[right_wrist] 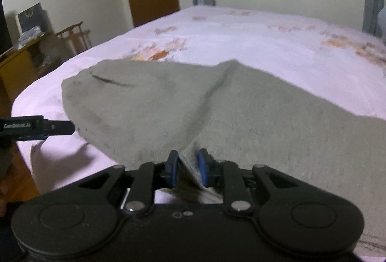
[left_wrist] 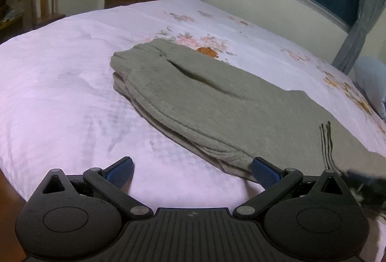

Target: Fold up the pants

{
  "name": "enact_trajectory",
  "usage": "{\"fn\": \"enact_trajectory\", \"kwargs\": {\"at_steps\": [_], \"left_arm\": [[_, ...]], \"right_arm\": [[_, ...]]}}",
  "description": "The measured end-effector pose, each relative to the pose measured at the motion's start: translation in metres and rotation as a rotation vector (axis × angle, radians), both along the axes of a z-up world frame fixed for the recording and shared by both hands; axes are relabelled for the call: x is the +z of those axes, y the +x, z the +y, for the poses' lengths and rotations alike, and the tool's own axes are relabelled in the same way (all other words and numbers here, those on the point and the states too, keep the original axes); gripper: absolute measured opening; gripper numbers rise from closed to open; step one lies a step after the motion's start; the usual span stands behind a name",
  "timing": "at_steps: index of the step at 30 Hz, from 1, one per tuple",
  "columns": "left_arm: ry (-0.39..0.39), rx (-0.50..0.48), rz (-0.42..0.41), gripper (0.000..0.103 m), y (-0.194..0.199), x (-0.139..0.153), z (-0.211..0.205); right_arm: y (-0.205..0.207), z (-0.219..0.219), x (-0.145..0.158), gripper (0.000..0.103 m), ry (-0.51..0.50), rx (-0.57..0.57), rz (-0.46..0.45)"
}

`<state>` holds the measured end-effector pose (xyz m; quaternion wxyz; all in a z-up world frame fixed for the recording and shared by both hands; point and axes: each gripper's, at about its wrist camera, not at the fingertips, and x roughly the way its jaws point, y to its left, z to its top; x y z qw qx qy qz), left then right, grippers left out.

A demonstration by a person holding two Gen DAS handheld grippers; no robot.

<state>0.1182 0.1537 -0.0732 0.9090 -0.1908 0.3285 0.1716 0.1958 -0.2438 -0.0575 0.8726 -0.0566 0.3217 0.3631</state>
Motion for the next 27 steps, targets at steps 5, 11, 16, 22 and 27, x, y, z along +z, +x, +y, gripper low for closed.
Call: {"fn": "enact_trajectory", "kwargs": {"at_steps": [5, 11, 16, 22, 27], "left_arm": [[-0.024, 0.006, 0.001, 0.103, -0.001, -0.002, 0.003], [0.005, -0.007, 0.002, 0.103, 0.006, -0.001, 0.009], [-0.055, 0.038, -0.051, 0.103, 0.018, -0.006, 0.054], [-0.322, 0.063, -0.209, 0.101, 0.029, -0.032, 0.107], [-0.381, 0.082, -0.229, 0.092, 0.039, -0.047, 0.122]], "right_arm": [[0.042, -0.005, 0.018, 0.024, 0.131, -0.181, 0.027], [0.098, 0.012, -0.006, 0.029, 0.049, -0.240, 0.192], [0.058, -0.044, 0.026, 0.089, 0.253, -0.228, 0.078], [0.019, -0.094, 0.018, 0.088, 0.311, -0.276, 0.067], [0.013, -0.113, 0.010, 0.092, 0.328, -0.394, 0.059]]}}
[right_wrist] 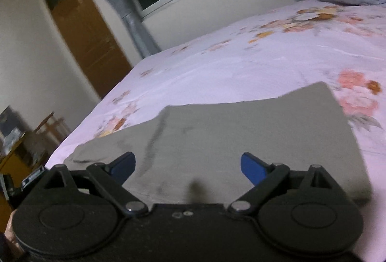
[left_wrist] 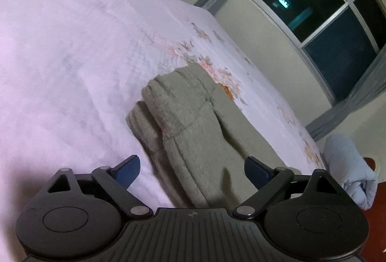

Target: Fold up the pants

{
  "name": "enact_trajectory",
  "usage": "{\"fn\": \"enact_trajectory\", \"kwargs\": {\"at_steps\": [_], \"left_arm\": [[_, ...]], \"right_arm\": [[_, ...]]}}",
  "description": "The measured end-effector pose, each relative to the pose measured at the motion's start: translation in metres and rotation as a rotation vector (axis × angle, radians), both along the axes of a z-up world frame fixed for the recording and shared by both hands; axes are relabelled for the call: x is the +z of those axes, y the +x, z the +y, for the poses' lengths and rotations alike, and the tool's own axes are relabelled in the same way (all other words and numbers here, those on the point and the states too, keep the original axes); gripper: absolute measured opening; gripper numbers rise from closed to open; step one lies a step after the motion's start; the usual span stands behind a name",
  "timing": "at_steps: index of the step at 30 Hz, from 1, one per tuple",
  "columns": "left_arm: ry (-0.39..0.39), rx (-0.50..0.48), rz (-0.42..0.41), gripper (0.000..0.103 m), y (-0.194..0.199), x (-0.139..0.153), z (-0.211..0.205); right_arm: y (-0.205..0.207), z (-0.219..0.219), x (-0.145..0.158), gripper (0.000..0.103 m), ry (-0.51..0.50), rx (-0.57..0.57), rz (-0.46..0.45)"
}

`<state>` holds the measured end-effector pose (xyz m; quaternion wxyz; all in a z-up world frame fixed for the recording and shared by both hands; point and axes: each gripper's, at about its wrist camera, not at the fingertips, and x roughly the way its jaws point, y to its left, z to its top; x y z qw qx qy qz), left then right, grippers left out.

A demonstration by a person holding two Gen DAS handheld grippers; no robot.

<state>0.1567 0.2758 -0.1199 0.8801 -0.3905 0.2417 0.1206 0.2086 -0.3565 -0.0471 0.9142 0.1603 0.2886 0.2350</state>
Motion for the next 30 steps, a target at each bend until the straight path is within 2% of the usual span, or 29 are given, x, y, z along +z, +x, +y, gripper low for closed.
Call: {"fn": "enact_trajectory", "kwargs": {"at_steps": [4, 5, 7, 11, 13, 15, 16, 18, 20, 23, 27, 29, 30], "left_arm": [[-0.013, -0.007, -0.020, 0.090, 0.007, -0.003, 0.003], [-0.020, -0.005, -0.026, 0.087, 0.008, -0.004, 0.008], [-0.027, 0.004, -0.023, 0.071, 0.008, -0.005, 0.013], [-0.060, 0.003, -0.027, 0.055, 0.012, -0.011, 0.024], [-0.104, 0.001, -0.051, 0.039, 0.010, -0.017, 0.030], [-0.138, -0.011, -0.075, 0.031, 0.008, -0.021, 0.034], [-0.129, -0.014, -0.084, 0.030, 0.007, -0.019, 0.032], [-0.023, -0.035, -0.108, 0.030, 0.005, 0.002, 0.019], [0.030, -0.066, -0.147, 0.029, 0.003, 0.022, 0.011], [0.051, -0.096, -0.162, 0.030, 0.002, 0.043, 0.010], [0.087, -0.131, -0.160, 0.030, 0.001, 0.059, 0.007], [0.088, -0.137, -0.163, 0.030, 0.001, 0.064, 0.007], [0.093, -0.142, -0.163, 0.030, -0.001, 0.067, 0.007]], "right_arm": [[0.007, -0.006, 0.000, 0.097, -0.068, -0.193, -0.002], [0.009, -0.008, -0.001, 0.097, -0.077, -0.229, 0.005], [0.012, -0.008, -0.003, 0.097, -0.094, -0.283, 0.017], [0.008, -0.001, -0.005, 0.097, -0.139, -0.328, 0.013], [0.007, 0.002, -0.007, 0.097, -0.136, -0.306, 0.019], [0.000, 0.004, -0.009, 0.097, -0.125, -0.279, 0.023], [0.000, 0.008, -0.008, 0.097, -0.132, -0.263, 0.027], [-0.005, 0.022, -0.009, 0.097, -0.160, -0.206, 0.024], [-0.009, 0.038, -0.010, 0.097, -0.198, -0.149, 0.009], [-0.015, 0.066, -0.014, 0.097, -0.254, -0.060, -0.015], [-0.021, 0.096, -0.020, 0.097, -0.325, -0.023, -0.044], [-0.020, 0.114, -0.032, 0.098, -0.399, 0.000, -0.034], [-0.019, 0.126, -0.040, 0.098, -0.485, 0.006, -0.035]]}}
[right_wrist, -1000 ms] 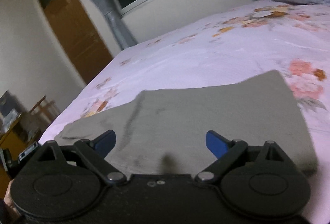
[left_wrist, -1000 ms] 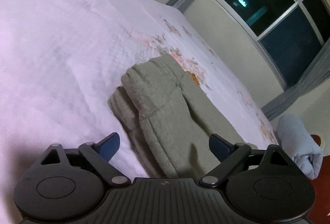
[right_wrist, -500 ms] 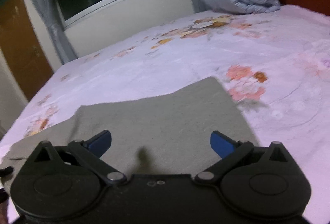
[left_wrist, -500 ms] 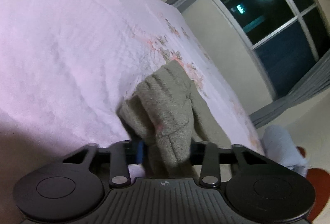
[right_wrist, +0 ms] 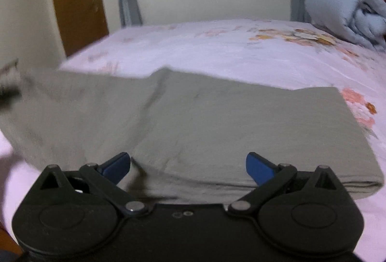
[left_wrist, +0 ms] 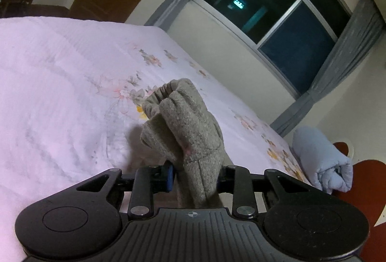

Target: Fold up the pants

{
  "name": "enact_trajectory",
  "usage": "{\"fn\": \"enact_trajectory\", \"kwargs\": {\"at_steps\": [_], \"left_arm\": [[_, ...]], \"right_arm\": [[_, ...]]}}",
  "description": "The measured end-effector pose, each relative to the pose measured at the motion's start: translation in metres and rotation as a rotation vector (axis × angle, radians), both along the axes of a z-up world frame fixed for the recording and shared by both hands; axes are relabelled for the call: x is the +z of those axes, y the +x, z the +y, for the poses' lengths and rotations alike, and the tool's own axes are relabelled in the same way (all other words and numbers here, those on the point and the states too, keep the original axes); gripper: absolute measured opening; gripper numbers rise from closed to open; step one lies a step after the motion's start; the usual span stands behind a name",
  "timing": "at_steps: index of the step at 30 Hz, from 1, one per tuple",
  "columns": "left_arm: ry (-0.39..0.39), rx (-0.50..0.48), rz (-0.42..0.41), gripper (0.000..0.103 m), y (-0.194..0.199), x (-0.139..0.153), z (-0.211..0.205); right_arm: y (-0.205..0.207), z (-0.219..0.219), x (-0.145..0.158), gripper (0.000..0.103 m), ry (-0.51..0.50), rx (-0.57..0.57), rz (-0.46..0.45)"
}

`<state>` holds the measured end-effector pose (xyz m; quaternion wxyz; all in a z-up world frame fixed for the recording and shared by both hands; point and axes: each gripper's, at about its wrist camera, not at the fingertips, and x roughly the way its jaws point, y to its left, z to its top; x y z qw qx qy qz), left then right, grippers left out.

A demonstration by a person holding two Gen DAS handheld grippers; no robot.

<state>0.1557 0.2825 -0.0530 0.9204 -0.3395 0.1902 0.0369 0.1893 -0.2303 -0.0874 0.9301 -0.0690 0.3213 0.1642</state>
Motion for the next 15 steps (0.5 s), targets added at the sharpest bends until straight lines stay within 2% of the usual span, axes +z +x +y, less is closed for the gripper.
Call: {"fn": "enact_trajectory", "kwargs": {"at_steps": [1, 2, 4, 6, 8, 9, 11, 13, 15], "left_arm": [[0.011, -0.006, -0.002, 0.030, -0.001, 0.002, -0.001], [0.023, -0.010, -0.001, 0.030, -0.004, 0.004, -0.003], [0.042, -0.017, 0.002, 0.030, -0.005, 0.008, -0.004], [0.051, -0.023, -0.001, 0.030, -0.011, 0.013, -0.008], [0.075, -0.038, -0.006, 0.030, -0.011, 0.020, -0.013], [0.091, -0.045, -0.009, 0.030, -0.011, 0.025, -0.018], [0.143, -0.064, -0.018, 0.030, -0.007, 0.037, -0.028], [0.205, -0.089, -0.040, 0.030, -0.001, 0.053, -0.043], [0.264, -0.125, -0.072, 0.030, 0.008, 0.071, -0.065]], "right_arm": [[-0.003, 0.010, -0.005, 0.098, -0.073, 0.010, -0.035], [-0.006, 0.015, -0.006, 0.097, -0.104, 0.008, -0.054], [-0.007, 0.012, 0.005, 0.097, -0.082, -0.017, -0.062], [-0.014, 0.009, 0.013, 0.097, -0.061, -0.038, -0.128], [-0.003, 0.015, -0.003, 0.097, -0.106, 0.004, -0.023], [-0.002, 0.015, -0.008, 0.097, -0.105, 0.009, -0.033], [0.003, 0.001, 0.007, 0.097, -0.014, 0.005, 0.004], [-0.004, -0.039, 0.029, 0.097, 0.180, -0.067, -0.059], [-0.006, -0.074, 0.041, 0.097, 0.269, -0.137, -0.086]]}}
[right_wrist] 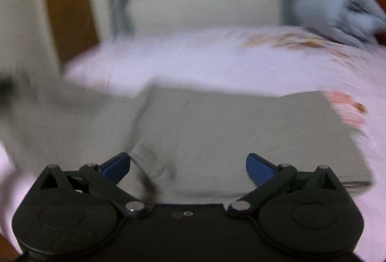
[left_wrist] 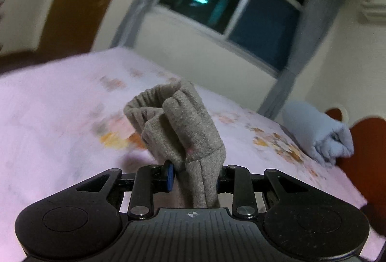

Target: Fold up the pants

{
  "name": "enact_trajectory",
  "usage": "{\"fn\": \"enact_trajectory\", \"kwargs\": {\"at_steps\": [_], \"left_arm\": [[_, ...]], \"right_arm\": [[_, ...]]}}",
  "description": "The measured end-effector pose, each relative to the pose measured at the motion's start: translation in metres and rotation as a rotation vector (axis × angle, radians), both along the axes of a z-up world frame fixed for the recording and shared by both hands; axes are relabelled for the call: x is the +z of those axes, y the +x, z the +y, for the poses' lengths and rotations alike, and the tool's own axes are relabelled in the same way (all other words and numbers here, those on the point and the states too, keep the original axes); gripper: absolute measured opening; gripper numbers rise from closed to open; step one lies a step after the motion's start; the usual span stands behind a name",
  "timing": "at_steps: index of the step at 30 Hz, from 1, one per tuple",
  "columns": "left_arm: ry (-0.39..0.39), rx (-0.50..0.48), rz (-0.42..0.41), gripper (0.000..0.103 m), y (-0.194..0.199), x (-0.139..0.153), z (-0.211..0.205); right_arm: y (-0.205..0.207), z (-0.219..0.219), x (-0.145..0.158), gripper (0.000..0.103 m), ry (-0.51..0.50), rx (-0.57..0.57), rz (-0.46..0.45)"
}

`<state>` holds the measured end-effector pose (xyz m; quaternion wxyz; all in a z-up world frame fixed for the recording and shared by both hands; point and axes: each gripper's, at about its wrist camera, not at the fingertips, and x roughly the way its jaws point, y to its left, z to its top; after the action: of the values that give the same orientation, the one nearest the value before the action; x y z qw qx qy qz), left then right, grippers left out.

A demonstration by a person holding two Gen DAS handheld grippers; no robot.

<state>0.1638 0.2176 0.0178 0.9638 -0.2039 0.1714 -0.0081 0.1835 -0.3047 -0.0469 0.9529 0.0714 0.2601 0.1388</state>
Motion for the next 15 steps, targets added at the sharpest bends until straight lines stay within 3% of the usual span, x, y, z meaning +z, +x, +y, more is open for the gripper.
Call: {"fn": "enact_trajectory", "kwargs": {"at_steps": [3, 6, 8, 11, 15], "left_arm": [[0.085, -0.100, -0.046, 0.030, 0.020, 0.028, -0.050], [0.228, -0.266, -0.079, 0.030, 0.041, 0.049, -0.130], [0.306, -0.376, -0.085, 0.030, 0.051, 0.048, -0.188], [0.360, -0.541, -0.031, 0.029, 0.059, 0.022, -0.271], [0.485, -0.692, 0.143, 0.030, 0.059, -0.055, -0.363]], "right_arm": [[0.008, -0.059, 0.010, 0.097, 0.067, -0.119, 0.007], [0.012, -0.122, 0.017, 0.097, 0.148, -0.249, 0.000], [0.013, -0.156, 0.020, 0.097, 0.178, -0.305, -0.013], [0.017, -0.193, 0.019, 0.097, 0.188, -0.347, -0.003], [0.014, -0.238, 0.010, 0.097, 0.183, -0.399, 0.009]]}}
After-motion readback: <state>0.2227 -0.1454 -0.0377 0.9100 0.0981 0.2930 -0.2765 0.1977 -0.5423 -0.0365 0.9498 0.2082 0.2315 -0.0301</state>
